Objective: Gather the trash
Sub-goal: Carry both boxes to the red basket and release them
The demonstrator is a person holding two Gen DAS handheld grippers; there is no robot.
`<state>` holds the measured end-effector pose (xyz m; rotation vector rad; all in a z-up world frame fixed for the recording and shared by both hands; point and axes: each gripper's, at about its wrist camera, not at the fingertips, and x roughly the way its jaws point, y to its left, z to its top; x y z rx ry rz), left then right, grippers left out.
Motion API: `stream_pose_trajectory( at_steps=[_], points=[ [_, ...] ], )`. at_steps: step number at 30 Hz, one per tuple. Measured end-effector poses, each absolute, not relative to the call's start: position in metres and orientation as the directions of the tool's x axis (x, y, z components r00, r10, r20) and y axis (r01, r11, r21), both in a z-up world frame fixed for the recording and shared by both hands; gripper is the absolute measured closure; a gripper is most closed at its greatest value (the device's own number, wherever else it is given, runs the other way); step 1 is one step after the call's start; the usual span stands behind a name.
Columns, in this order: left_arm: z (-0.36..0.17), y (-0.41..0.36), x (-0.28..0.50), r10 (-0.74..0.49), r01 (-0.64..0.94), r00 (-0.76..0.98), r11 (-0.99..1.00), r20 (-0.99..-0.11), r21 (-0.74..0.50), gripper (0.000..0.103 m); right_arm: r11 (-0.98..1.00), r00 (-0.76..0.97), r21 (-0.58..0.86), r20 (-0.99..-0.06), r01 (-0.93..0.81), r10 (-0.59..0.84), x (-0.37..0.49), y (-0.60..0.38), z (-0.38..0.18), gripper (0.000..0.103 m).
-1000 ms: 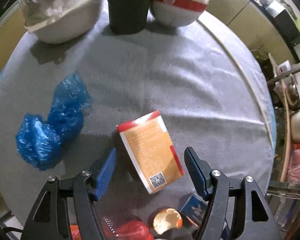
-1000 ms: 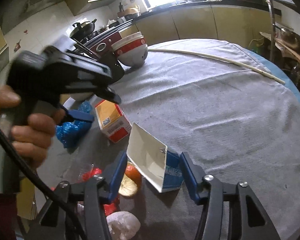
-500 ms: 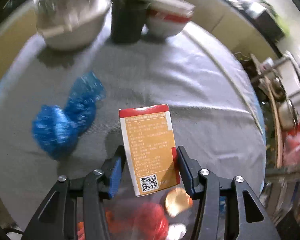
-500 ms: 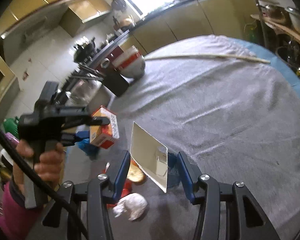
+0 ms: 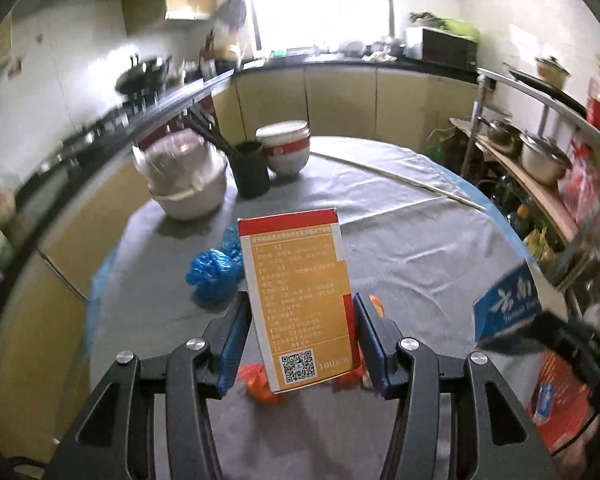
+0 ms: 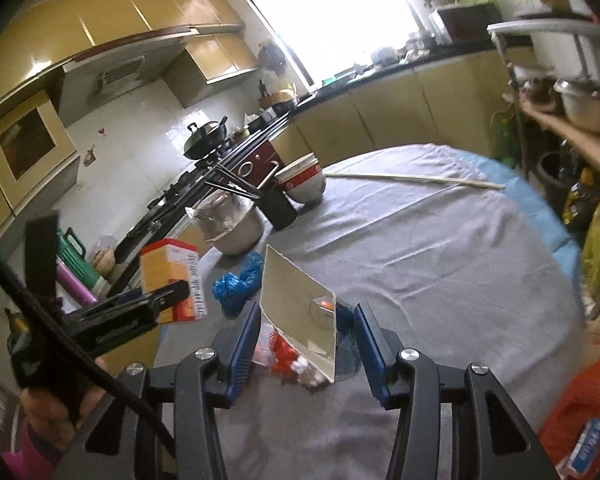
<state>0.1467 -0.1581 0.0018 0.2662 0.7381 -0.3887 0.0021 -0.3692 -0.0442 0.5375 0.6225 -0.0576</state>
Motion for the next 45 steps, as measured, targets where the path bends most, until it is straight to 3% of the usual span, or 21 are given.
stream_pose_trajectory(
  at_steps=[15,26,45],
  points=[
    [0.024,-0.175,0.037,-0.292,0.493,0.752,0.844,-0.591,0.209,0.049,0.866,0.849,0.421,-0.529,0.269,-0.007,-0.113,-0.383,-0.010,0.052],
    [0.014,-0.228,0.002,-0.362,0.616,0.680,0.754,-0.638,0.229,0.049,0.831,0.821,0.395,-0.558,0.391,-0.121,-0.174,-0.423,-0.016,0.052],
    [-0.030,-0.351,-0.065,-0.437,0.816,0.522,0.507,-0.733,0.279,0.049,0.621,0.739,0.497,-0.640,0.606,-0.208,-0.268,-0.518,-0.068,0.052]
  ],
)
